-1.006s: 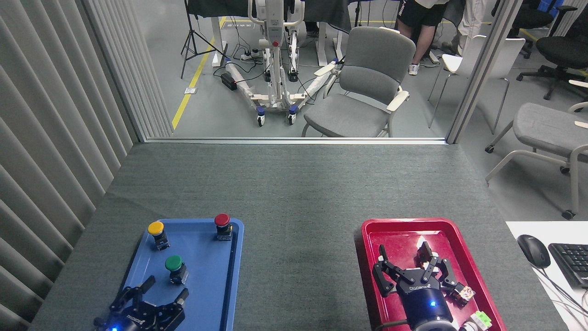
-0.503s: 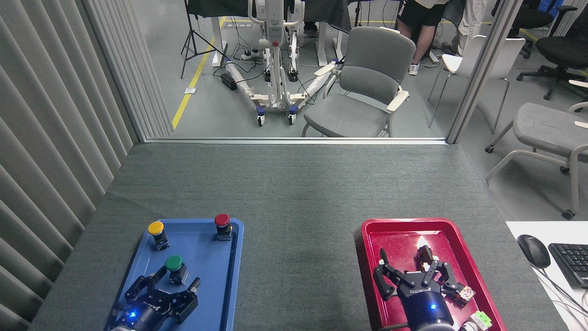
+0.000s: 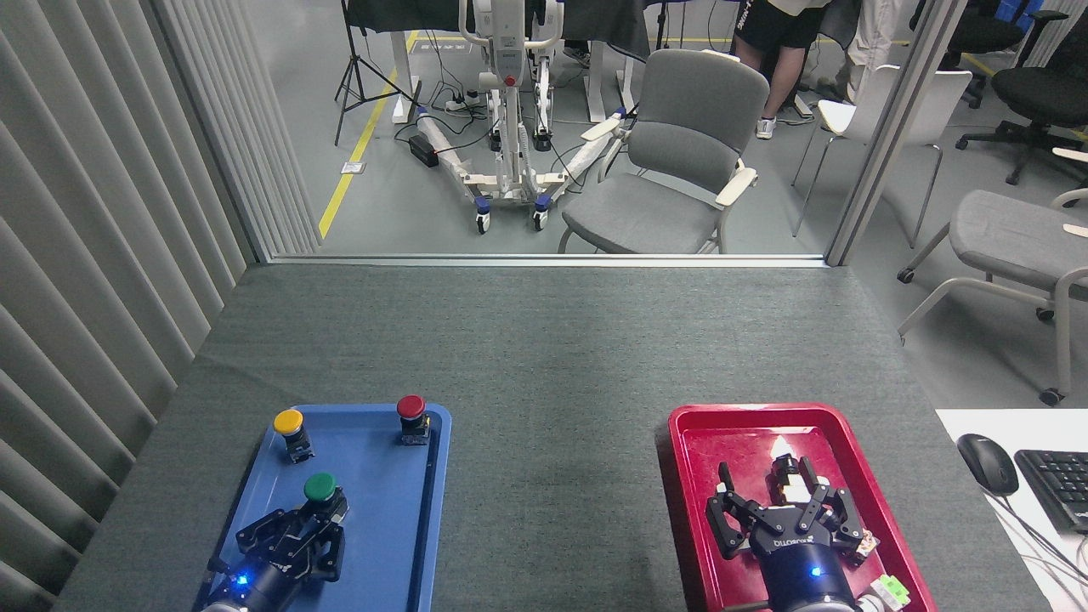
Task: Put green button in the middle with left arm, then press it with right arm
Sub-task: 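Grasp the green button with the left gripper, then carry the green button off the tray to the table middle, release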
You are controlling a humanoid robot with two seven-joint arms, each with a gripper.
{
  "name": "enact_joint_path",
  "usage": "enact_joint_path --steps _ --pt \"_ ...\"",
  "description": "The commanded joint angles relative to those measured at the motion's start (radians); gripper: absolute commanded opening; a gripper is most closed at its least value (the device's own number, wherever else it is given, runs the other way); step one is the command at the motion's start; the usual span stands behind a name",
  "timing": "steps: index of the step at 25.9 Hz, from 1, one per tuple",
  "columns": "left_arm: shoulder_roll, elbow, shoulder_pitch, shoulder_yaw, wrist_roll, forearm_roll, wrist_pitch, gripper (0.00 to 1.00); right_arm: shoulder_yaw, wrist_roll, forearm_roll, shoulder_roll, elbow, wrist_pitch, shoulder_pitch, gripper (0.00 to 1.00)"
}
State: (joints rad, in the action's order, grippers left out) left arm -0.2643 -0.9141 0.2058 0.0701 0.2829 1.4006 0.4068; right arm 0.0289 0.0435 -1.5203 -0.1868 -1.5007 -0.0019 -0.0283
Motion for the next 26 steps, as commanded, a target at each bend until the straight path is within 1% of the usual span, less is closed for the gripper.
enact_joint_path --steps 1,2,5,7,9,12,14,16,18,21,24,26 --pt "-0.024 -0.02 0.0 0.0 0.03 0.001 0.102 0.0 0.005 0.007 0.0 -0.006 -0.001 0.0 -0.008 0.99" --pt "-0.024 -0.052 -0.005 0.0 0.039 0.001 0.147 0.0 0.005 0.007 0.0 -0.013 -0.007 -0.001 -0.019 0.99" --pt "-0.041 -0.235 -0.051 0.002 0.064 0.006 0.287 0.0 0.008 0.007 0.0 -0.016 -0.016 -0.004 -0.039 0.99" --pt "-0.03 -0.305 -0.068 0.013 0.061 0.009 0.316 0.0 0.011 0.006 -0.001 -0.008 -0.015 -0.001 -0.036 0.99" --pt "0.019 -0.316 -0.052 0.128 0.05 0.029 0.306 0.0 0.009 0.006 -0.001 -0.006 -0.015 -0.001 -0.031 0.99" --pt "0.099 -0.263 0.037 0.254 -0.008 0.141 0.253 0.0 0.005 0.006 0.005 -0.011 -0.015 -0.036 -0.027 0.99" --pt "0.177 -0.203 0.084 0.283 -0.056 0.176 0.242 0.0 0.002 0.006 0.006 -0.01 -0.013 -0.075 -0.027 0.99" --pt "0.217 -0.154 0.121 0.289 -0.068 0.181 0.241 0.0 0.002 0.007 0.006 -0.006 -0.013 -0.095 -0.028 0.99" --pt "0.241 -0.128 0.13 0.289 -0.073 0.189 0.221 0.0 0.008 0.007 0.005 -0.006 -0.013 -0.121 -0.028 0.99" --pt "0.257 -0.083 0.145 0.29 -0.084 0.205 0.144 0.0 0.016 0.007 0.005 -0.002 -0.013 -0.141 -0.027 0.99" --pt "0.26 -0.002 0.179 0.329 -0.088 0.202 0.127 0.0 0.049 0.009 0.003 0.017 -0.013 -0.141 -0.022 0.99" --pt "0.263 0.04 0.19 0.336 -0.085 0.202 0.122 0.0 0.077 0.009 0.002 0.018 -0.012 -0.138 -0.002 0.97"
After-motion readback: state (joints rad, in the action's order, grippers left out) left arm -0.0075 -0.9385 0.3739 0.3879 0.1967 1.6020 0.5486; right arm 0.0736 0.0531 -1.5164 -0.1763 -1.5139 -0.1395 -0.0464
